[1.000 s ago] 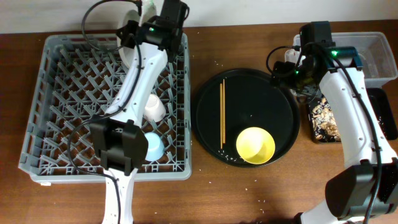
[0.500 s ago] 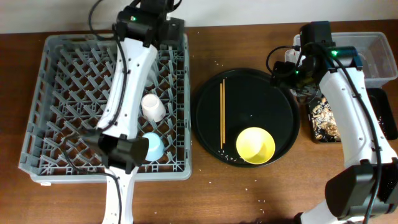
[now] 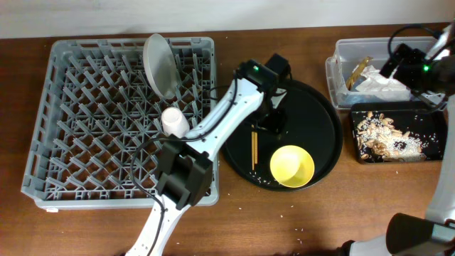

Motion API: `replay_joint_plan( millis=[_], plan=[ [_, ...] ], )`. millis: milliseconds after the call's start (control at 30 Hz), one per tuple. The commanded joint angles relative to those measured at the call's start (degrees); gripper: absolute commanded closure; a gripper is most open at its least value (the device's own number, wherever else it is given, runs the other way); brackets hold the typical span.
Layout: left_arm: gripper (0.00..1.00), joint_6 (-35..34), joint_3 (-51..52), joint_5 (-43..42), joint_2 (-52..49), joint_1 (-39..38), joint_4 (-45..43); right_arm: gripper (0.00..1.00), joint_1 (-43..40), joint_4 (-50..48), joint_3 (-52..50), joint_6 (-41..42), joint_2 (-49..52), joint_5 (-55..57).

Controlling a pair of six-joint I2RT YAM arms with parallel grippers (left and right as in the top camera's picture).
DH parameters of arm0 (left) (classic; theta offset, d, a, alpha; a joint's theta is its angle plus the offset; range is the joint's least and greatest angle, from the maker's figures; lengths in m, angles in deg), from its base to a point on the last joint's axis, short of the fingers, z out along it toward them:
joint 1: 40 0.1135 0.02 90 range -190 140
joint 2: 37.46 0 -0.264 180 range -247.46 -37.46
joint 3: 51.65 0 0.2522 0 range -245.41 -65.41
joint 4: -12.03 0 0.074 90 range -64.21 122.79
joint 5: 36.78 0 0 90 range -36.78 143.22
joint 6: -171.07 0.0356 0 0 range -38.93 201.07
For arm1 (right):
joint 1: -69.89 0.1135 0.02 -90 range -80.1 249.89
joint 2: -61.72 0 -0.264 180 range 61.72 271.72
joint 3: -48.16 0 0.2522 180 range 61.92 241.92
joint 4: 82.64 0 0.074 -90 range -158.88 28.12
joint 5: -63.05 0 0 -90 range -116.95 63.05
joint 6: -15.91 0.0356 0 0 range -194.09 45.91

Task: Sort waste into correct bins and load items into the dishwasher rack
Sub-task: 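Grasp the yellow bowl with the left gripper and lift it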

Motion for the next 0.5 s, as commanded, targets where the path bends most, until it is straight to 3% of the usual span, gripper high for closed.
replay_joint_plan(
  millis=[0, 133, 200, 233, 267, 300, 367, 433, 467],
  plan=[
    [0.36, -0.13, 0.15, 6.69, -3.50, -3.80, 0.22, 0.02, -1.01, 0.15, 0.31, 0.46, 0.72, -0.52],
    [0.52, -0.09, 0.15, 11.41, -6.23, -8.09, -0.83, 0.02, -1.01, 0.15, 0.31, 0.48, 0.81, -0.52],
    [0.56, -0.09, 0.15, 13.09, -8.74, -9.16, -0.24, 0.02, -1.01, 0.15, 0.31, 0.46, 0.83, -0.52],
    [0.64, -0.09, 0.15, 13.09, -8.83, -9.14, -0.22, 0.02, -1.01, 0.15, 0.31, 0.46, 0.83, -0.52],
    [0.92, -0.09, 0.13, 13.09, -8.83, -9.11, -0.31, 0.02, -1.01, 0.15, 0.31, 0.46, 0.83, -0.52],
    [0.99, -0.09, -0.07, 13.29, -8.68, -8.83, -0.15, 0.01, -1.01, 0.15, 0.31, 0.48, 0.85, -0.52],
    [0.99, -0.09, -5.22, 13.29, -7.91, -6.91, 2.49, 0.01, -1.01, 0.15, 0.31, 0.48, 0.85, -0.52],
    [0.99, -0.09, -19.15, 14.60, -7.19, -2.62, 9.38, 0.01, -1.01, 0.15, 0.31, 0.48, 0.85, -0.52],
    [0.99, -0.15, -30.25, 22.18, -7.19, 0.85, 14.58, 0.01, -1.01, 0.15, 0.31, 0.46, 0.85, -0.52]
  ],
)
